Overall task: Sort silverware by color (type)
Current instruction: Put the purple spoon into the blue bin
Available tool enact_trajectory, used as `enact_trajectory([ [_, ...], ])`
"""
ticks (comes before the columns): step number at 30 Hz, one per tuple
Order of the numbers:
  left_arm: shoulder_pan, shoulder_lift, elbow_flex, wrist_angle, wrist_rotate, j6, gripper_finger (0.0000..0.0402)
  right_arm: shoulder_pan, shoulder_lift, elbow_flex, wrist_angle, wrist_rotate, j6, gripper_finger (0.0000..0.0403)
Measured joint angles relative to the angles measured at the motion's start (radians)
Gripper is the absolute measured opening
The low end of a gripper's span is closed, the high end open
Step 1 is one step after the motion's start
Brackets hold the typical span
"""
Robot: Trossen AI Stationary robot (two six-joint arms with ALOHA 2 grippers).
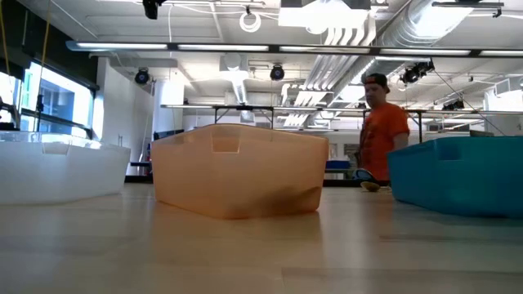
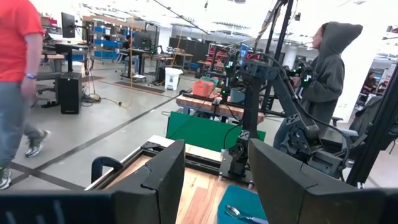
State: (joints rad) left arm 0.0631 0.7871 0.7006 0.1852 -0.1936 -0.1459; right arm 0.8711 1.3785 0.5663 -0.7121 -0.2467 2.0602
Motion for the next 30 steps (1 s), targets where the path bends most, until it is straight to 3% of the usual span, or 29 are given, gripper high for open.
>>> enact_trajectory([
  [11, 0.0, 0.0, 0.0, 0.0, -0.001, 0.028, 0.0165, 0.0, -0.088, 0.0, -0.031, 0.046, 0.005, 0.0],
  [30, 0.0, 0.0, 0.0, 0.0, -0.027, 0.027, 0.0165, -0.001, -0.092, 0.0, -0.06, 0.057, 0.03, 0.0],
])
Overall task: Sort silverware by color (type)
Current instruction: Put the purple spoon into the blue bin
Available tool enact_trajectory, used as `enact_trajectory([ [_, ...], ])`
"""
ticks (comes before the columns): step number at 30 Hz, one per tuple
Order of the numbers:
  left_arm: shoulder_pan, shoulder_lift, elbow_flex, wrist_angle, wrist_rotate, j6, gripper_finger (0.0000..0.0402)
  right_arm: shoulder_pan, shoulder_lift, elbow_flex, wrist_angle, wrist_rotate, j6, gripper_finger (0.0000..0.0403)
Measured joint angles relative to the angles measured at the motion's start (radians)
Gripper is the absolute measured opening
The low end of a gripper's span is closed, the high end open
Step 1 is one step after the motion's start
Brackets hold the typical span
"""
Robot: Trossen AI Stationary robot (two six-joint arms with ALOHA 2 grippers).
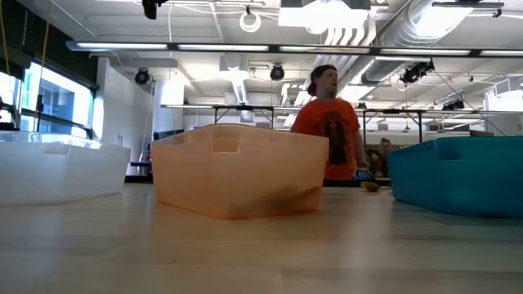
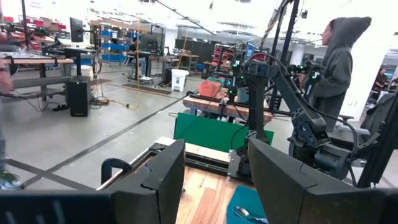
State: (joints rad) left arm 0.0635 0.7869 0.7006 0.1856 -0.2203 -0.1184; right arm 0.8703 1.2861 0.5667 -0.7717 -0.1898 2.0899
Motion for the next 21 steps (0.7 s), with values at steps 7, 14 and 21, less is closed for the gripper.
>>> enact_trajectory([
  [7, 0.0, 0.0, 0.0, 0.0, 0.0, 0.0, 0.0165, 0.0, -0.004, -0.001, 0.019, -0.003, -0.003, 0.0],
  [14, 0.0, 0.0, 0.0, 0.0, 0.0, 0.014, 0.0165, 0.0, -0.008, 0.021, 0.0, 0.007, -0.004, 0.0002],
  [21, 0.0, 0.0, 0.0, 0.0, 0.0, 0.025, 0.0165, 0.0, -0.009, 0.061, -0.018, 0.024, 0.004, 0.0004],
])
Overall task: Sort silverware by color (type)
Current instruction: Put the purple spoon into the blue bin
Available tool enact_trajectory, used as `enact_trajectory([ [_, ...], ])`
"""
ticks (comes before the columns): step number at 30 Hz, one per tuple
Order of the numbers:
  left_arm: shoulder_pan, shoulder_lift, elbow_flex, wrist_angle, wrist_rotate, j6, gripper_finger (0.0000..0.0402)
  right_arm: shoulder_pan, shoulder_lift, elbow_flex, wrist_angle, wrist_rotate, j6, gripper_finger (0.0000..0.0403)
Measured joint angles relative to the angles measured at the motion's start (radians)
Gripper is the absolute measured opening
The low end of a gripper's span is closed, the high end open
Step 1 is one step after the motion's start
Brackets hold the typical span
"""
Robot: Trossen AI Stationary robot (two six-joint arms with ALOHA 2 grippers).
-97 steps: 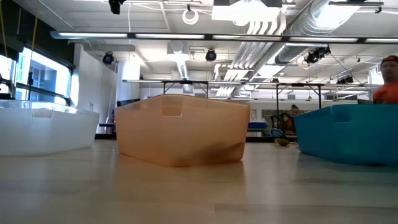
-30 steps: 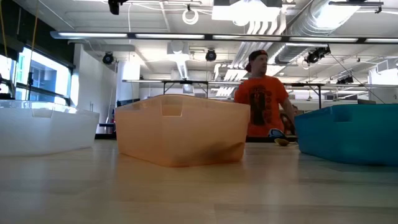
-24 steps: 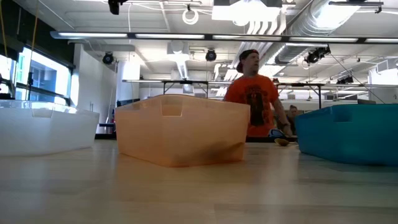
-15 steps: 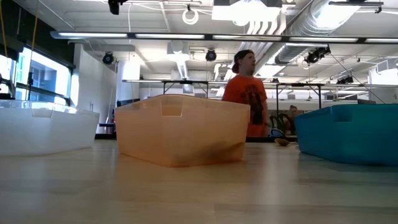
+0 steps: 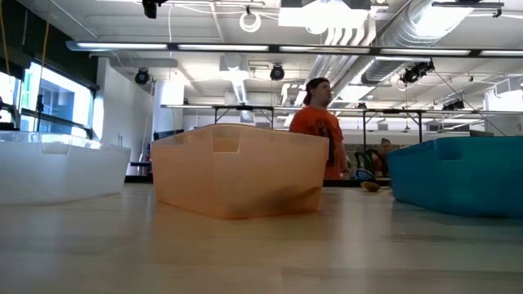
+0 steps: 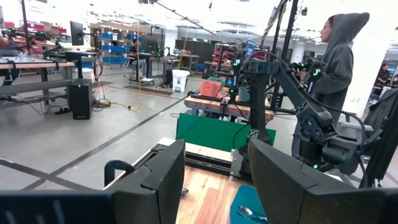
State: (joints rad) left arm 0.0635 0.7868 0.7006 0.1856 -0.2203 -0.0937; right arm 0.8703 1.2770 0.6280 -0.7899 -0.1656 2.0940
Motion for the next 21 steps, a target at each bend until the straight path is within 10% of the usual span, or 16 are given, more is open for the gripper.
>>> enact_trajectory([
  [21, 0.0, 0.0, 0.0, 0.0, 0.0, -0.032, 0.0165, 0.002, -0.049, 0.106, -0.108, 0.037, 0.033, 0.0],
])
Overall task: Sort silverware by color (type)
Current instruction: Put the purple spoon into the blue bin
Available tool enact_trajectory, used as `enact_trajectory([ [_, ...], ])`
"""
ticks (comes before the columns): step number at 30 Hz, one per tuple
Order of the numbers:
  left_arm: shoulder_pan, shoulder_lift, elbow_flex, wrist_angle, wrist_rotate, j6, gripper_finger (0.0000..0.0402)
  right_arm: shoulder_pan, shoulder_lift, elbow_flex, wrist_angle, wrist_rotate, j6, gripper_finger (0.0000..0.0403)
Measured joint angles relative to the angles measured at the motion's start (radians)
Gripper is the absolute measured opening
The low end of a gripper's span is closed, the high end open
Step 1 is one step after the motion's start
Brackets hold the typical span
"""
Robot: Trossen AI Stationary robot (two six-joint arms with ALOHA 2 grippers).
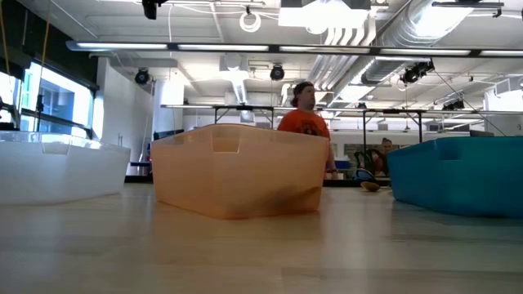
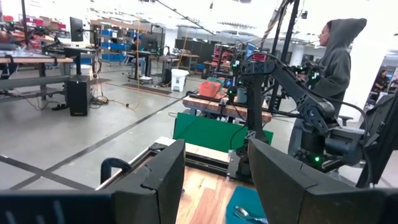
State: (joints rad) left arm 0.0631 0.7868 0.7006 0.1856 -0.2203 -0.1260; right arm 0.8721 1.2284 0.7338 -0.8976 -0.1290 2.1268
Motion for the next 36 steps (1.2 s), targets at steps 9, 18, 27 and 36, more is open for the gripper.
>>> enact_trajectory([
  [9, 0.0, 0.0, 0.0, 0.0, 0.0, -0.002, 0.0165, 0.047, 0.14, -0.011, 0.228, -0.039, 0.074, 0.002],
  [18, 0.0, 0.0, 0.0, 0.0, 0.0, -0.003, 0.0165, 0.047, 0.2, -0.011, 0.261, -0.112, 0.125, 0.0148],
  [27, 0.0, 0.0, 0.0, 0.0, 0.0, -0.003, 0.0165, 0.05, 0.256, -0.031, 0.251, -0.15, 0.107, 0.0154],
  [36, 0.0, 0.0, 0.0, -0.001, 0.0, -0.029, 0.0165, 0.051, 0.265, -0.031, 0.243, -0.135, 0.066, 0.0138],
])
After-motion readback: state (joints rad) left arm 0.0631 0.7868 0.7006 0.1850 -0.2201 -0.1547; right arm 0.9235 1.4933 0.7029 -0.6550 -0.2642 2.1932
